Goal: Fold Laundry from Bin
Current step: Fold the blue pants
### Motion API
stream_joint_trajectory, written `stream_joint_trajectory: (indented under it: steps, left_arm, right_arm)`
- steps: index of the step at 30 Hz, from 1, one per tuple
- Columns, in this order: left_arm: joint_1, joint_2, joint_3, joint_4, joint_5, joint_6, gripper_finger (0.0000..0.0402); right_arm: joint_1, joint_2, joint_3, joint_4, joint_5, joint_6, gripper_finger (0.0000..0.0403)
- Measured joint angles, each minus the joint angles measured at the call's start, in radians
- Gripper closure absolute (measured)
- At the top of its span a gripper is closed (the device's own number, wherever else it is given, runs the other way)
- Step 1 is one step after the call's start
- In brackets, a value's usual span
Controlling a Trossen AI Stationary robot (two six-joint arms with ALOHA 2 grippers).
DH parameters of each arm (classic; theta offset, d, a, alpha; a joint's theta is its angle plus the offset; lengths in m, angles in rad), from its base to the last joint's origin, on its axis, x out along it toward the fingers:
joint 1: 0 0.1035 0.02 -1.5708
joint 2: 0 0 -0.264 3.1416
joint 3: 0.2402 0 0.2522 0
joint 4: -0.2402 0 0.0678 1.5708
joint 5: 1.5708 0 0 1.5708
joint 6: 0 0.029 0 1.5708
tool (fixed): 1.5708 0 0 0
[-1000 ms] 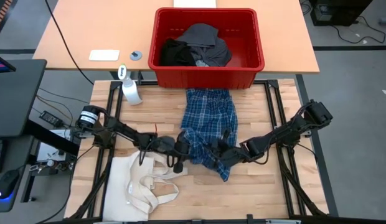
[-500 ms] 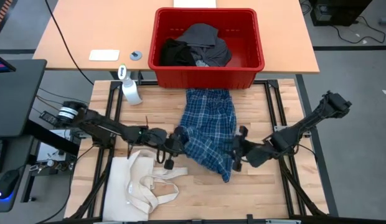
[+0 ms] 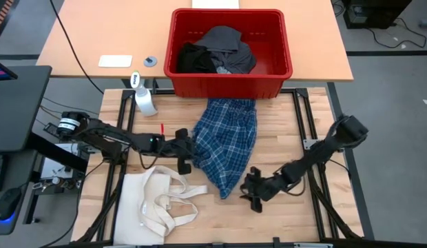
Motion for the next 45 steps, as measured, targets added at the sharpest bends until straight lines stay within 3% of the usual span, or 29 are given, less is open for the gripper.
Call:
stream_joint_trajectory:
  steps: [5,8,11,17,19,23,29,36,45]
  left_arm:
    - [-0.001,-0.001,0.000,-0.003,0.000,-0.002,0.0390]
    - [-0.002,-0.001,0.000,-0.013,0.000,-0.002,0.0390]
    - [-0.002,-0.001,0.000,-0.014,0.000,-0.001,0.0390]
    - [-0.002,-0.001,0.000,-0.017,0.001,0.000,0.0390]
    - [-0.002,-0.001,0.000,-0.017,0.001,0.007,0.0390]
    - [-0.007,-0.001,0.000,-0.030,0.001,0.020,0.0390]
    - [-0.008,-0.001,0.000,-0.029,0.004,0.021,0.0390]
    - [-0.008,-0.001,0.000,-0.030,0.004,0.020,0.0390]
    - [-0.008,-0.001,0.001,-0.024,0.006,0.020,0.0390]
  right_arm:
    - [-0.052,0.096,0.008,0.158,-0.049,-0.067,0.0214]
    - [-0.068,0.105,0.007,0.160,-0.013,-0.086,0.0213]
    - [-0.071,0.089,0.007,0.148,0.116,-0.154,0.0213]
    - [-0.069,-0.005,0.007,0.140,0.520,-0.316,0.0213]
    - [-0.069,-0.033,0.007,0.125,0.595,-0.349,0.0213]
    - [-0.065,-0.076,0.007,0.049,0.521,-0.320,0.0213]
    - [-0.047,-0.094,0.007,-0.104,0.300,-0.072,0.0213]
    - [-0.017,-0.053,-0.014,-0.099,0.142,0.039,0.0213]
    - [0.008,0.033,-0.070,0.181,0.286,0.089,0.0208]
